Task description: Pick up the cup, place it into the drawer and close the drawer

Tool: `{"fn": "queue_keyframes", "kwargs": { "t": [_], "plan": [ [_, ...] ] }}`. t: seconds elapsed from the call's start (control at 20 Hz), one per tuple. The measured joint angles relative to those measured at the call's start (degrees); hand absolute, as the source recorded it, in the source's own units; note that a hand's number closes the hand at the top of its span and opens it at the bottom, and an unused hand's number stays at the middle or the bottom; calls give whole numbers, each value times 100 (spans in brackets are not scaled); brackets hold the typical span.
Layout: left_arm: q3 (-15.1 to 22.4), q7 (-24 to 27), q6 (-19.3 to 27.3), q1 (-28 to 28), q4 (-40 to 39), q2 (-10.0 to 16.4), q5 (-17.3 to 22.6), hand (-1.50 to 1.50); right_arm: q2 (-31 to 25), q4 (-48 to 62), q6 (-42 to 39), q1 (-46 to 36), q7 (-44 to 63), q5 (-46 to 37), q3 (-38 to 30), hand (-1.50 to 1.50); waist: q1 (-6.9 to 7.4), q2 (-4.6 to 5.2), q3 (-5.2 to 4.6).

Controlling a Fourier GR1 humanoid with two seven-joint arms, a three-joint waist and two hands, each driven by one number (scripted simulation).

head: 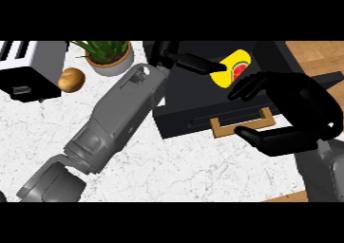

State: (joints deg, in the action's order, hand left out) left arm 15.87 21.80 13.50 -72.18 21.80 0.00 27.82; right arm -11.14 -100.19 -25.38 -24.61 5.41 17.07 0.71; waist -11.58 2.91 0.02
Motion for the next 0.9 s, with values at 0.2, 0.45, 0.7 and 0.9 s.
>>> {"fn": "queue_keyframes", "kwargs": {
  "t": [0.2,0.45,0.7,0.9],
  "plan": [
    [-102,347,95,16,99,0,348,-150,-392,35,-670,109,292,16,404,150,128,-55,-4],
    [-141,583,272,-26,43,0,615,-150,-891,-19,-1061,287,596,-560,773,-150,397,-132,-3],
    [-179,683,378,-12,19,0,814,-150,-1086,-73,-800,554,341,-1981,1170,-150,689,-187,2],
    [-304,861,206,162,87,5,882,-150,-1053,486,-348,778,-86,-2985,1441,-150,958,-218,3]
  ]
}}
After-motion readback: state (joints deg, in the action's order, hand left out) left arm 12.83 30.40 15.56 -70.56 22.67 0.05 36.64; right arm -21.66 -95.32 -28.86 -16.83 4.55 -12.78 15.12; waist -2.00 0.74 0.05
